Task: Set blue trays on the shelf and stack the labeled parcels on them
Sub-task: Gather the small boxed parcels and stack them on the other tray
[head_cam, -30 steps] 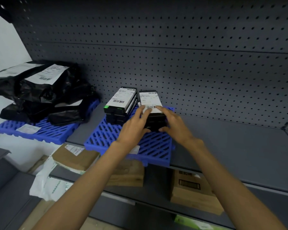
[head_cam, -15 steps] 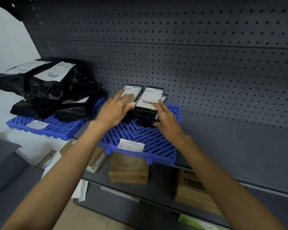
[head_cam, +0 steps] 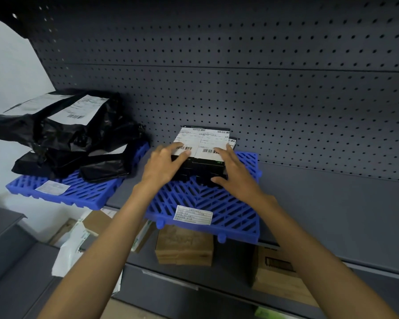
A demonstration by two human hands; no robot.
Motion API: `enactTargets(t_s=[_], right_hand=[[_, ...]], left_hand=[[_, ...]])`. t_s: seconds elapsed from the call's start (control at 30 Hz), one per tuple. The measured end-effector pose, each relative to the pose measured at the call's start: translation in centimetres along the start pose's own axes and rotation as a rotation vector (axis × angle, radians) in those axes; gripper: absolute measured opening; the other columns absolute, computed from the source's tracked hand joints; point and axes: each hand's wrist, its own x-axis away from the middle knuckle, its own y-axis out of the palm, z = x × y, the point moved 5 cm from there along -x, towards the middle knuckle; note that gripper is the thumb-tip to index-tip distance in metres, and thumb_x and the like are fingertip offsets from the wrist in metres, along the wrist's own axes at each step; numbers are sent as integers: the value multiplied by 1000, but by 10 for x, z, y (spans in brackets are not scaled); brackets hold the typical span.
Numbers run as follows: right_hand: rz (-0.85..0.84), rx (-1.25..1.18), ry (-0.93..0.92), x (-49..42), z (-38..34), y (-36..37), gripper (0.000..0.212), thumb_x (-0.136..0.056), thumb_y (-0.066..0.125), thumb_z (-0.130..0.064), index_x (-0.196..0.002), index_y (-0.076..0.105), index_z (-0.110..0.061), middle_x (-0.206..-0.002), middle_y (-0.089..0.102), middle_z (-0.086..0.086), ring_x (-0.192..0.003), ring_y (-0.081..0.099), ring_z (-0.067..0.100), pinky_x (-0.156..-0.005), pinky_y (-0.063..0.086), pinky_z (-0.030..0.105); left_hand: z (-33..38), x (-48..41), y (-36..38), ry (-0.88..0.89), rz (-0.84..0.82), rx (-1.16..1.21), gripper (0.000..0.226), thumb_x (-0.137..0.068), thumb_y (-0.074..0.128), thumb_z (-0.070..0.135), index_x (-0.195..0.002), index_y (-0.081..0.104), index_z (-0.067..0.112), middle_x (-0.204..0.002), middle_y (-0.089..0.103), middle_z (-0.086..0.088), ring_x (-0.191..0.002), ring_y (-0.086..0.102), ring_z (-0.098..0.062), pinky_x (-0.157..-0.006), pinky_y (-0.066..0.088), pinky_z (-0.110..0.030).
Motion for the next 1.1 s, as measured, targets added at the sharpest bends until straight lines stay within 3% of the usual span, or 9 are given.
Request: enactTargets(t_s=[0.1, 0.2, 0.27, 0.47, 0.63, 0.9, 1.03, 1.1], right_hand=[[-21, -6, 0, -1, 6, -1, 83, -92, 67, -17, -155, 15, -32, -164, -9, -3, -151, 7, 15, -116, 14, 28], [-39, 13, 16, -2, 7, 4, 88, -91, 68, -15, -156, 10, -34, -164, -13, -4, -151, 6, 15, -118, 19, 35], [-19, 28, 27, -3, 4, 8, 90, -91, 67, -9, -156, 9, -33, -163, -16, -5, -150, 8, 17, -113, 23, 30], [19, 38, 61, 3, 8, 0, 96, -87, 61, 13, -154, 15, -39, -163, -12, -9, -150, 7, 12, -92, 28, 7], [56, 56, 71, 10, 0, 1, 100, -86, 59, 17, -154, 13, -40, -163, -15, -11, -148, 13, 12, -100, 44, 28], [77, 66, 89, 8, -8, 4, 105, -83, 54, 24, -152, 14, -45, -162, -14, -14, -148, 15, 14, -94, 53, 34], [74, 72, 105, 13, -3, -2, 104, -83, 58, 21, -151, 17, -46, -163, -10, -12, -150, 7, 12, -96, 44, 21], [46, 44, 129, 15, 0, -8, 97, -86, 62, 13, -152, 17, -43, -164, -10, -11, -150, 2, 11, -112, 35, 30]], left_hand=[[-7, 0, 2, 57, -102, 84, 60, -91, 51, 61, -144, 45, 34, -140, 45, -6, -137, 36, -26, -113, 32, -41], [-13, -1, 2, 127, -161, 106, 67, -87, 57, 59, -147, 41, 33, -139, 44, -3, -135, 36, -18, -110, 30, -28], [-16, -1, 3, 159, -143, 90, 68, -86, 63, 53, -148, 40, 32, -139, 43, -5, -134, 37, -19, -106, 29, -22], [-16, 3, 17, 212, -193, 120, 81, -84, 71, 44, -152, 29, 33, -154, 27, -7, -144, 27, -27, -112, 33, -39], [-22, -7, 20, 251, -277, 95, 94, -79, 75, 45, -154, 17, 40, -162, 16, -4, -150, 13, -23, -115, 27, -47], [-24, -3, 24, 258, -209, 135, 100, -78, 81, 18, -153, 19, 37, -160, 13, -2, -144, 26, -27, -112, 33, -48], [-18, 2, 28, 283, -223, 163, 97, -80, 79, 24, -154, 18, 38, -160, 12, -1, -145, 24, -26, -112, 33, -47], [-10, 3, 29, 299, -252, 177, 97, -80, 79, 29, -154, 17, 36, -160, 12, -2, -145, 25, -26, -111, 34, -45]])
